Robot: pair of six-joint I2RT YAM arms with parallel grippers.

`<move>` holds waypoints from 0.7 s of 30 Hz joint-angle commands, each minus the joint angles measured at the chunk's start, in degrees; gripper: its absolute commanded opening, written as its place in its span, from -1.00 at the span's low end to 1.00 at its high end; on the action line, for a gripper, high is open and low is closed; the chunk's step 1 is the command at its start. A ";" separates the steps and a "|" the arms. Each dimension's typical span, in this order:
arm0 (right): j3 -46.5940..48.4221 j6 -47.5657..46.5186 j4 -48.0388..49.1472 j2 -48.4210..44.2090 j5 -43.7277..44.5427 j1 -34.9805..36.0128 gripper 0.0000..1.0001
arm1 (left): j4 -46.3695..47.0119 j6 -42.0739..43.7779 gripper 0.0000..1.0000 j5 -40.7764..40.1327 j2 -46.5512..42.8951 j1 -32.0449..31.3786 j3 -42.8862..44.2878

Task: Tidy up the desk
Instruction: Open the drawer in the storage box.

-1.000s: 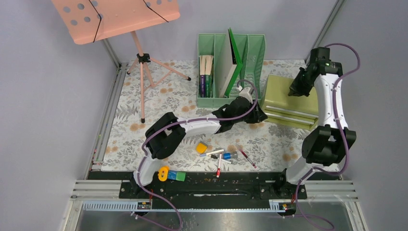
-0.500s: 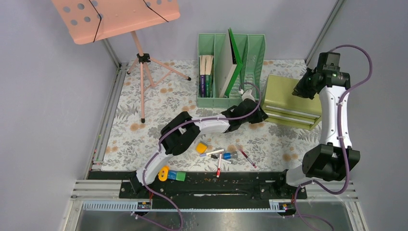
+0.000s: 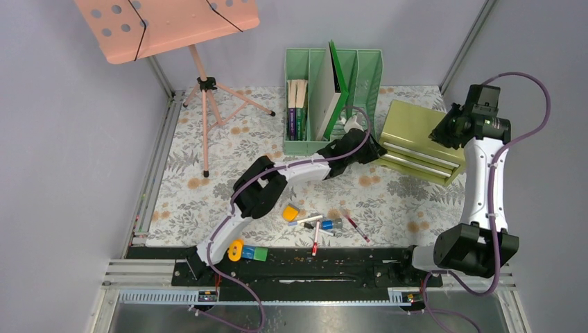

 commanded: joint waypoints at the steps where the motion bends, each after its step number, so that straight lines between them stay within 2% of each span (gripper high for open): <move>1: -2.88 1.58 4.75 -3.37 0.28 -1.56 -0.53 | 7.03 -2.40 -0.44 -0.56 0.68 3.17 2.66; 5: -3.96 2.36 6.05 -3.38 -2.88 -2.18 -0.45 | 7.59 -0.68 -0.26 -1.48 -1.56 2.57 0.36; 9: -4.26 2.97 6.57 -3.04 -4.68 -2.55 -0.39 | 6.88 5.51 -0.17 -2.85 -3.86 1.76 -1.00; 11: -4.83 3.32 7.20 -3.39 -5.13 -2.73 -0.38 | 9.37 6.50 -0.11 -0.75 -4.73 1.72 -2.48; 16: -5.40 3.75 7.84 -3.61 -6.65 -3.53 -0.35 | 19.57 -1.90 -0.15 4.64 -5.73 1.73 -8.30; 21: -6.17 4.29 8.46 -4.14 -7.63 -3.78 -0.35 | 31.05 -14.04 -0.24 8.30 -3.69 1.70 -9.75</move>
